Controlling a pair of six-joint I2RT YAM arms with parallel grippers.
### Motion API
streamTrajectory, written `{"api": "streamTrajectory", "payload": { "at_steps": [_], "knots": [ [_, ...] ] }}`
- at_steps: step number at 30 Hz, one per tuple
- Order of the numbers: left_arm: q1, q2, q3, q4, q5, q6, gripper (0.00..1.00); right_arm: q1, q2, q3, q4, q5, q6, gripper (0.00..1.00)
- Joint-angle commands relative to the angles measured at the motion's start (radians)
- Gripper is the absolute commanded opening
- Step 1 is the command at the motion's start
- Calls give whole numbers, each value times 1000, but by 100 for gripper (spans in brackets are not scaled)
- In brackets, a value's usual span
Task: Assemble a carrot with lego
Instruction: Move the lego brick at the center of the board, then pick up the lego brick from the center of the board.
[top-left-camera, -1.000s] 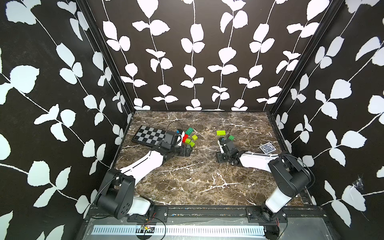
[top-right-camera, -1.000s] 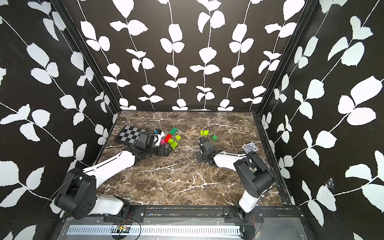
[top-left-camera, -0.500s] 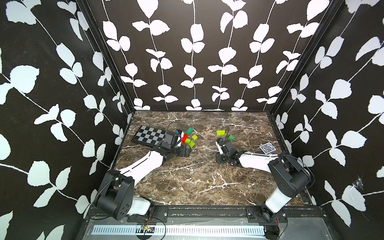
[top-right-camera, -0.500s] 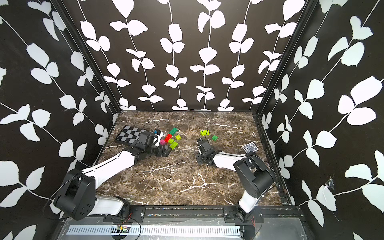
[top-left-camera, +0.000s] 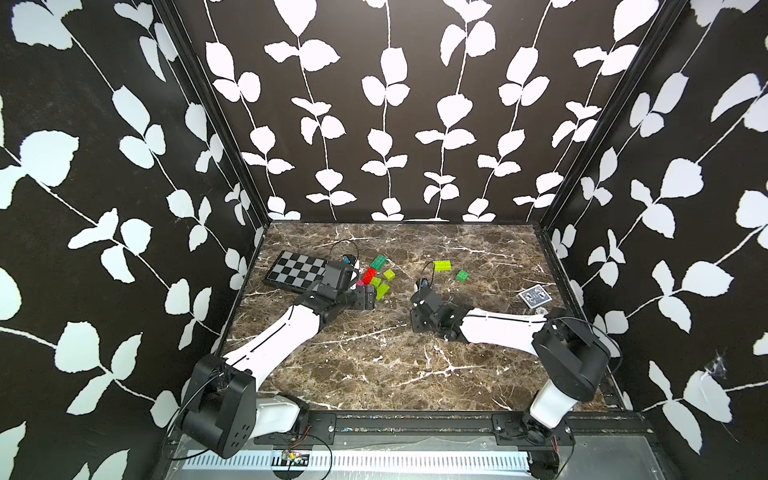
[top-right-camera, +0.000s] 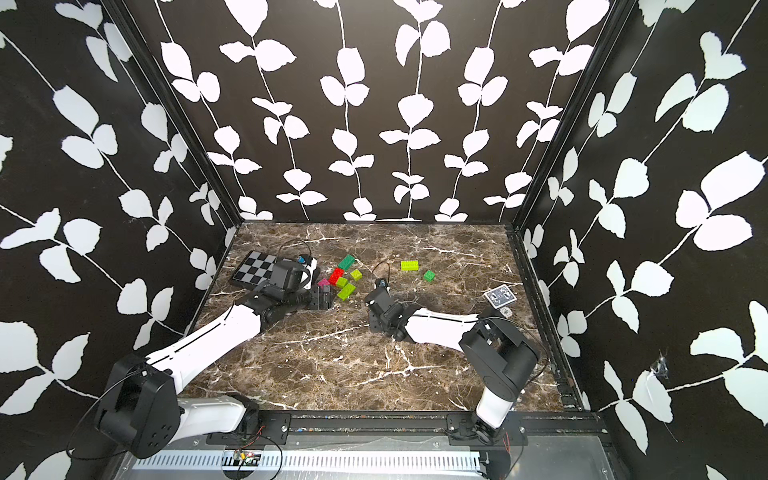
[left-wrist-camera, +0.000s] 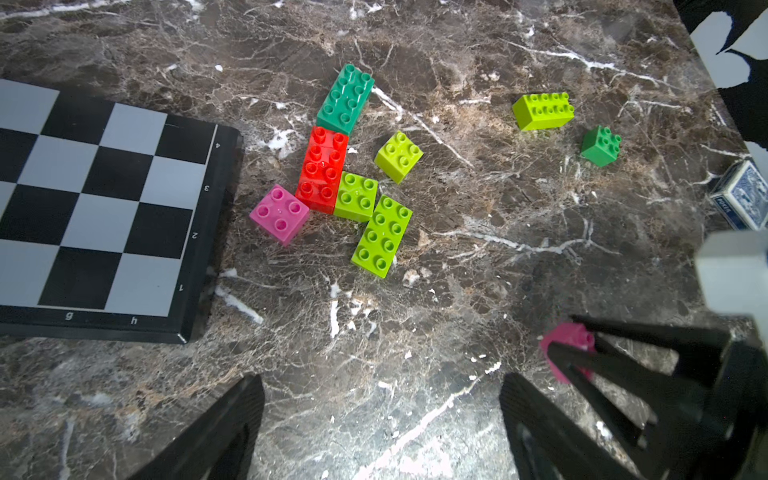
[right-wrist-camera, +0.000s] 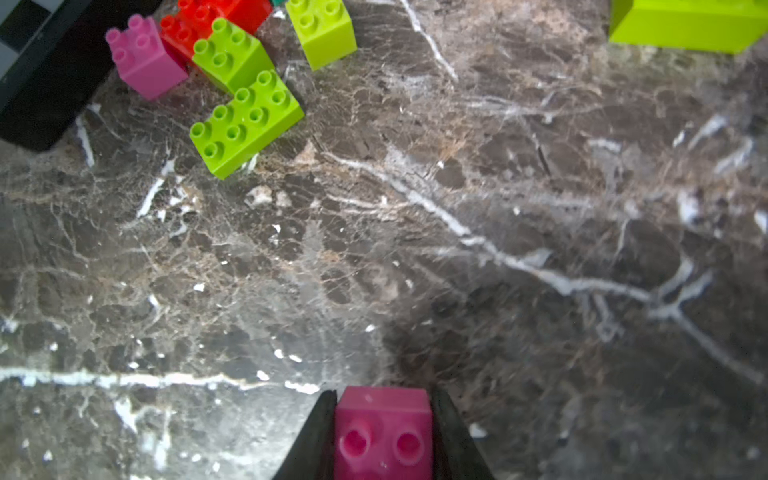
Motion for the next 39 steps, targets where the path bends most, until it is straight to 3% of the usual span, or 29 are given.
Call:
{"api": "streamTrajectory", "payload": {
  "at_steps": [1,8,15,20,24,31,39],
  "knots": [
    [0,-27,21,-40,-17,-8,91,28,31,22,-64,155,185,30],
    [0,-32,11,-41,-13,-5,91,66,66,39,-106,193,253,33],
    [0,-40,3,-43,-9,-4,91,42,-5,29,-135,176,202,62],
    [0,-55,7,-46,-2,1,92,-84,-162,-25,-129,137,127,69],
    [0,-53,6,-30,34,3,92,-259,-195,-36,-117,97,65,71],
    [-1,-31,16,3,116,-18,91,-467,0,85,-69,64,15,71],
    [-3,-10,31,-3,125,-18,91,-520,224,264,-59,37,-9,70]
  ]
}}
